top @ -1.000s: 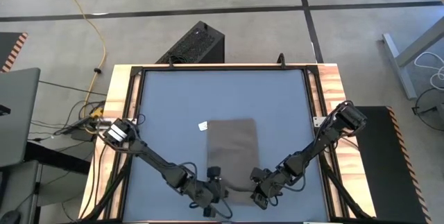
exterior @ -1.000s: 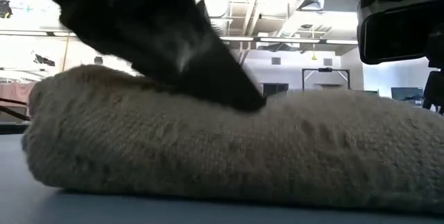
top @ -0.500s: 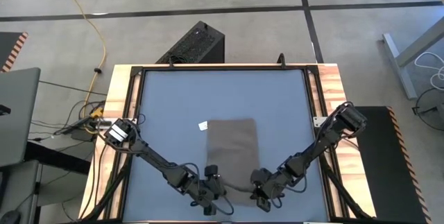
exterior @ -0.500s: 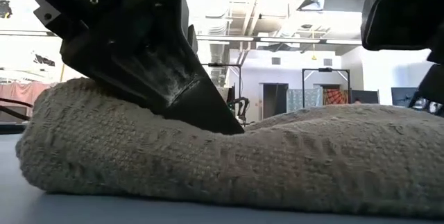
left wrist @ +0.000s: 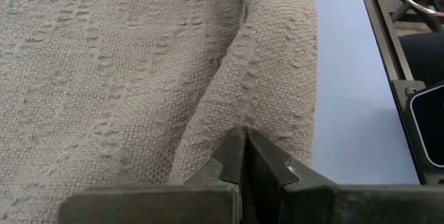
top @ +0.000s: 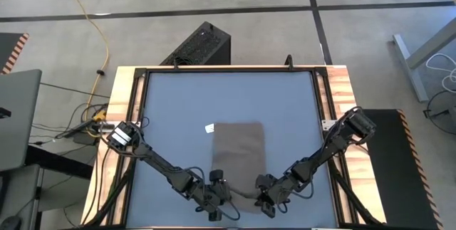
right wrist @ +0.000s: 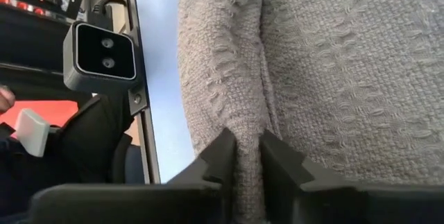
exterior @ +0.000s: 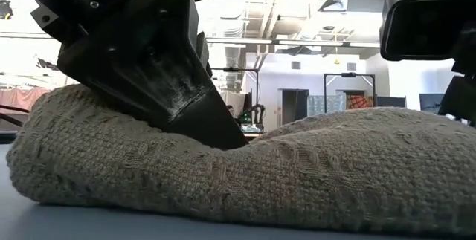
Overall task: Roll towel into tight, uniform cylinder
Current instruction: Roll the gray towel
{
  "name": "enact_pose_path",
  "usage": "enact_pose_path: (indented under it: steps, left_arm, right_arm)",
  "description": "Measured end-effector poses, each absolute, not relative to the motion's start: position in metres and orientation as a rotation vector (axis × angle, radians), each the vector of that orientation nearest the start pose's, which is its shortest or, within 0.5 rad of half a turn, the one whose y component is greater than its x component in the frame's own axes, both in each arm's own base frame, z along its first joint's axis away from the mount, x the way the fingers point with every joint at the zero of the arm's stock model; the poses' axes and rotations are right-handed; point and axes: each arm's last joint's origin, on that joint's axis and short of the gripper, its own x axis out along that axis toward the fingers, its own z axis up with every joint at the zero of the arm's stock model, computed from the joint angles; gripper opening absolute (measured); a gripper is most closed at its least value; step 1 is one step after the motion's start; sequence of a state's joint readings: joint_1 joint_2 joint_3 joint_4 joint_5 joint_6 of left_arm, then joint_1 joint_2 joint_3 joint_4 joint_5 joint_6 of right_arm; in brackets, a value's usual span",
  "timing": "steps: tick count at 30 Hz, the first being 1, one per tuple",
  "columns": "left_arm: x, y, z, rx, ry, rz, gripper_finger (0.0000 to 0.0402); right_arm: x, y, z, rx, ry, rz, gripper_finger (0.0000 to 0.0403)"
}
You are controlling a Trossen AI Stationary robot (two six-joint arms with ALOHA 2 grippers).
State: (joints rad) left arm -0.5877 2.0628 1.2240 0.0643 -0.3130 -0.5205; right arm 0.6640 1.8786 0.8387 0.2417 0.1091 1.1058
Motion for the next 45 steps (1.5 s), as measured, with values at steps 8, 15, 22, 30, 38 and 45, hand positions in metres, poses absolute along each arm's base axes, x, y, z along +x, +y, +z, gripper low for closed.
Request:
enact_pose_path:
  steps: [8,15,22,30,38,45]
  left_arm:
    - [0.351,-0.231,0.125,-0.171,0.778,-0.101,0.0000]
    - [0.350,-0.232,0.125,-0.175,0.785,-0.103,0.0000]
    - [0.353,-0.227,0.125,-0.185,0.789,-0.098,0.0000]
    - [0.358,-0.216,0.123,-0.222,0.826,-0.076,0.0000]
    - [0.365,-0.204,0.123,-0.263,0.853,-0.101,0.0000]
    - [0.366,-0.199,0.122,-0.315,0.878,-0.089,0.0000]
  right_arm:
    - [0.269,0.201,0.118,0.724,0.997,0.053,0.0201]
    - [0.250,0.179,0.146,0.646,1.064,-0.087,0.0247]
    - [0.238,0.170,0.171,0.536,1.030,-0.043,0.0249]
    - [0.222,0.194,0.200,0.273,0.816,0.190,0.0249]
    - [0.215,0.233,0.166,-0.101,0.675,0.215,0.0249]
    - [0.218,0.239,0.132,-0.208,0.710,0.142,0.0249]
